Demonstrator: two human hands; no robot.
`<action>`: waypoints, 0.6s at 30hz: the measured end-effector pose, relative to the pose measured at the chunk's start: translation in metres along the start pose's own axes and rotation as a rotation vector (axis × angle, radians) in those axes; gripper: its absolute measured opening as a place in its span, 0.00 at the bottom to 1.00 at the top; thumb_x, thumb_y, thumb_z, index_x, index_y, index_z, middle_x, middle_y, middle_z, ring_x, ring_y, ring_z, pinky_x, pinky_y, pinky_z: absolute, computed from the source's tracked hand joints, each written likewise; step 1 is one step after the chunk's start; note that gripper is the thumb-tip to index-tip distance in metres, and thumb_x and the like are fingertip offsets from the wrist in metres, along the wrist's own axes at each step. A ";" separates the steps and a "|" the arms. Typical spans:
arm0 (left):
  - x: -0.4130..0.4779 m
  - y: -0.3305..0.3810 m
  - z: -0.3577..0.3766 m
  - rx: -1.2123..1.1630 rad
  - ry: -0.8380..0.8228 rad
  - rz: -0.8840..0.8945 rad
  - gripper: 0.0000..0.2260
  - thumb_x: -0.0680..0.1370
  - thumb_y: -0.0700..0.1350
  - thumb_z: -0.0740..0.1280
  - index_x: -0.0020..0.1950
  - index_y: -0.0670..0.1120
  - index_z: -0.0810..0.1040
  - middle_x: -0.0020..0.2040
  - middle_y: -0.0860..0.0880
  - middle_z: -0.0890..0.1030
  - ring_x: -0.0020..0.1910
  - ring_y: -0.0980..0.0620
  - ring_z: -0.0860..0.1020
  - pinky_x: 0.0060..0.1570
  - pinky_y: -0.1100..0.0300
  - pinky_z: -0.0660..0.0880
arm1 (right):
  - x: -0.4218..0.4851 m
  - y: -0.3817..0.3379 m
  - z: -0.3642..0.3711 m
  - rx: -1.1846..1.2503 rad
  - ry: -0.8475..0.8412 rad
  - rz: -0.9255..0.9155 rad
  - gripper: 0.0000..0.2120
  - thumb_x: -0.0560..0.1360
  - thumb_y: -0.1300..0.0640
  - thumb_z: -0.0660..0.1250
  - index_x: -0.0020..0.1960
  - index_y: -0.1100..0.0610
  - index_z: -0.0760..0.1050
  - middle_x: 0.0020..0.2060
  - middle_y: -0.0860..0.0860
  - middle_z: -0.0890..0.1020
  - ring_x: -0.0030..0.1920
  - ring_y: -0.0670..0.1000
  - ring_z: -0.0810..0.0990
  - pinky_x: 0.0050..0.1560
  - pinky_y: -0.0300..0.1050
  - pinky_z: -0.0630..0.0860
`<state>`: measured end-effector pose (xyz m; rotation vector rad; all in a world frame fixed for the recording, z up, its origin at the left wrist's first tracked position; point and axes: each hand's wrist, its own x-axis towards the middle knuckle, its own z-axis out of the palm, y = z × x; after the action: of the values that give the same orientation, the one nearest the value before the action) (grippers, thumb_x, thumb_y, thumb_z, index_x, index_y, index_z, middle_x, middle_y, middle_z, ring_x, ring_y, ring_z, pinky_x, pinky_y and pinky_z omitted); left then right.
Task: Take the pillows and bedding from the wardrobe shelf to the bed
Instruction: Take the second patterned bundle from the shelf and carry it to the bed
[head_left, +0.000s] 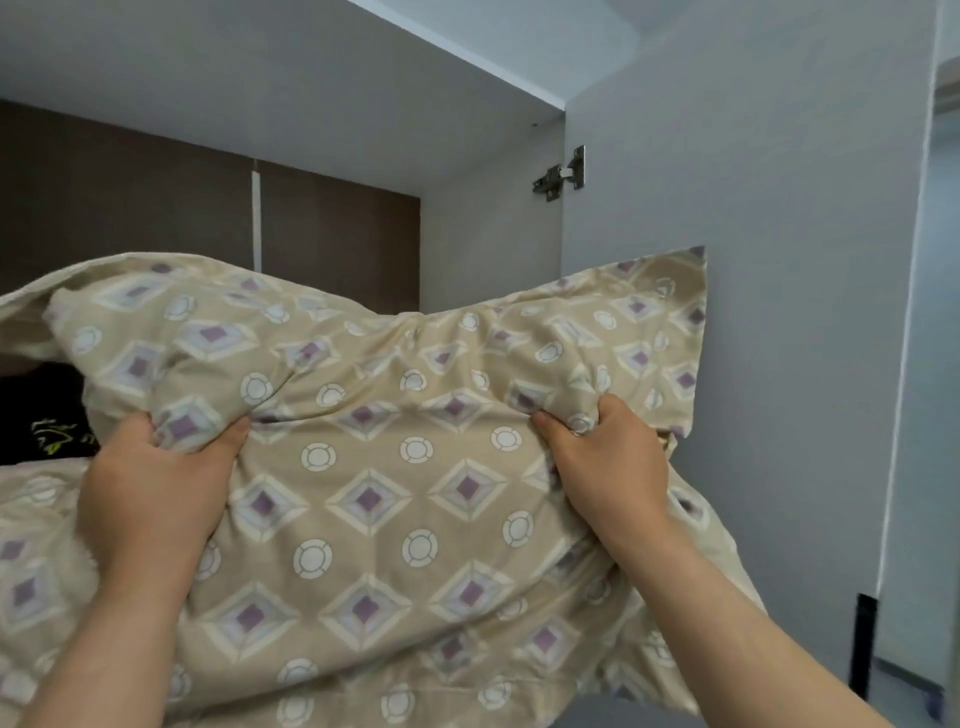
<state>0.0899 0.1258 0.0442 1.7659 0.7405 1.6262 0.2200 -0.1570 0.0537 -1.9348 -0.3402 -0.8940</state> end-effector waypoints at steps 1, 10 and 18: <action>-0.010 0.001 -0.005 -0.003 -0.009 -0.005 0.22 0.67 0.59 0.74 0.42 0.43 0.71 0.46 0.36 0.79 0.47 0.34 0.77 0.46 0.45 0.74 | -0.008 0.003 -0.012 -0.001 0.000 0.006 0.20 0.68 0.33 0.66 0.41 0.50 0.72 0.35 0.45 0.79 0.40 0.52 0.77 0.39 0.49 0.71; -0.107 0.040 -0.057 -0.077 -0.084 -0.030 0.20 0.68 0.57 0.75 0.42 0.43 0.72 0.43 0.41 0.77 0.41 0.44 0.71 0.41 0.51 0.69 | -0.070 0.023 -0.137 -0.064 0.002 0.028 0.21 0.68 0.33 0.67 0.38 0.50 0.68 0.34 0.47 0.78 0.38 0.53 0.77 0.41 0.52 0.73; -0.216 0.116 -0.088 -0.162 -0.184 0.030 0.20 0.67 0.56 0.75 0.38 0.45 0.70 0.39 0.46 0.75 0.40 0.45 0.71 0.40 0.53 0.66 | -0.124 0.057 -0.293 -0.119 0.103 0.114 0.21 0.68 0.34 0.68 0.36 0.51 0.68 0.33 0.48 0.77 0.38 0.55 0.76 0.41 0.52 0.73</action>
<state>-0.0174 -0.1075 -0.0035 1.7869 0.4861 1.4748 0.0351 -0.4194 0.0132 -1.9864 -0.1167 -0.9529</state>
